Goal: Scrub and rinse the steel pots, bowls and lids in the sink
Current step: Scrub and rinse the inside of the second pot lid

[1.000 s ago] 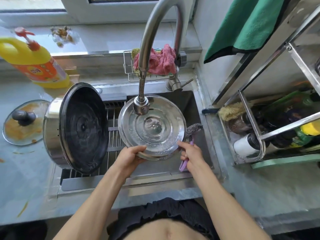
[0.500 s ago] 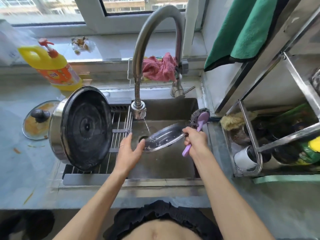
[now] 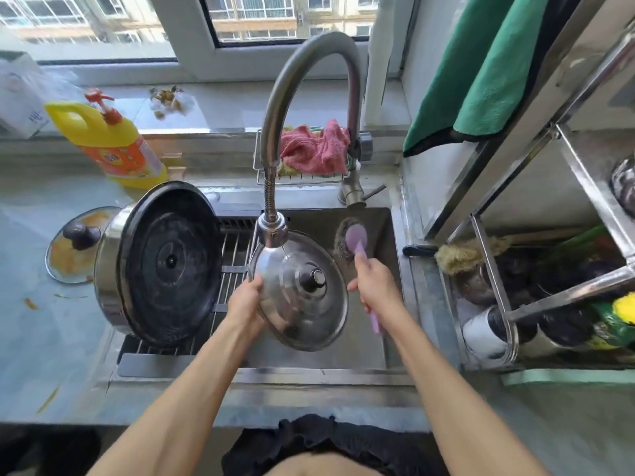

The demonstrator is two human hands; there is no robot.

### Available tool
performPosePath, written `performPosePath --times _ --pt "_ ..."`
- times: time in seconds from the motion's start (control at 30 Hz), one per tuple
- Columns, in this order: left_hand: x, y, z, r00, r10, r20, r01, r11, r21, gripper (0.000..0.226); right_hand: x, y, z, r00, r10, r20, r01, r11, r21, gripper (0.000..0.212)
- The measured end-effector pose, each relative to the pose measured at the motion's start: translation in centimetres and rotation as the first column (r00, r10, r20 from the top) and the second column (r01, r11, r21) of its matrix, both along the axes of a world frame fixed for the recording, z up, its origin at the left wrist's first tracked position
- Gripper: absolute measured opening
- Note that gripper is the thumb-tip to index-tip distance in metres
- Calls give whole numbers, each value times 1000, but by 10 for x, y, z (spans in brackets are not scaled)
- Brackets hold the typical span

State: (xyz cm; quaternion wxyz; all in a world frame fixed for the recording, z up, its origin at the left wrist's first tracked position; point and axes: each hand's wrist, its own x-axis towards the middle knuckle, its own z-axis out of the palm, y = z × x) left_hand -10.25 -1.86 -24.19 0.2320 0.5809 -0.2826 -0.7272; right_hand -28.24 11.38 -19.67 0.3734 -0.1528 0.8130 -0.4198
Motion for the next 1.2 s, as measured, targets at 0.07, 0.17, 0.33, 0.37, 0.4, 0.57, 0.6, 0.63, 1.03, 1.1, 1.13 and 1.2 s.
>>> performPosePath --times 0.07,0.17,0.33,0.37,0.4,0.57,0.6,0.63,1.03,1.1,1.13,1.2 --pt "3 0 1 1000 3 -23 -4 999 -34 22 4 5 -3 980 144 -134 -140 989 36 42" --pt "4 -1 3 994 -111 14 112 973 -204 27 15 -2 -2 870 389 -305 -402 915 20 28" --pt "6 -4 7 961 -231 154 273 889 -367 32 7 -30 -3 607 630 -485 -603 762 237 28" --pt "10 -6 8 957 -234 168 283 879 -385 32 -3 -36 -4 640 615 -461 -555 785 275 25" --pt "12 -7 10 953 -244 178 296 867 -401 32 -12 -39 -4 669 597 -443 -508 802 314 24" --pt "6 -20 19 930 -284 234 362 821 -442 34 15 -44 5 484 727 -487 -633 675 377 38" --pt "4 -23 20 925 -298 234 373 820 -433 33 15 -44 4 485 725 -489 -627 678 384 39" --pt "3 -24 19 923 -309 229 380 828 -413 31 8 -46 -1 512 714 -477 -600 695 396 37" --pt "7 -9 3 992 123 -37 -117 984 135 30 -38 -22 -32 858 337 -388 -242 931 273 47" --pt "2 -9 6 982 181 -50 -173 975 138 29 -44 -25 -23 779 409 -476 -228 891 393 50" --pt "0 -11 7 978 203 -46 -195 972 129 28 -49 -30 -17 726 457 -514 -219 862 458 47" --pt "-7 -14 11 976 218 -22 -216 972 92 29 -59 -46 -1 621 546 -562 -201 805 559 31"
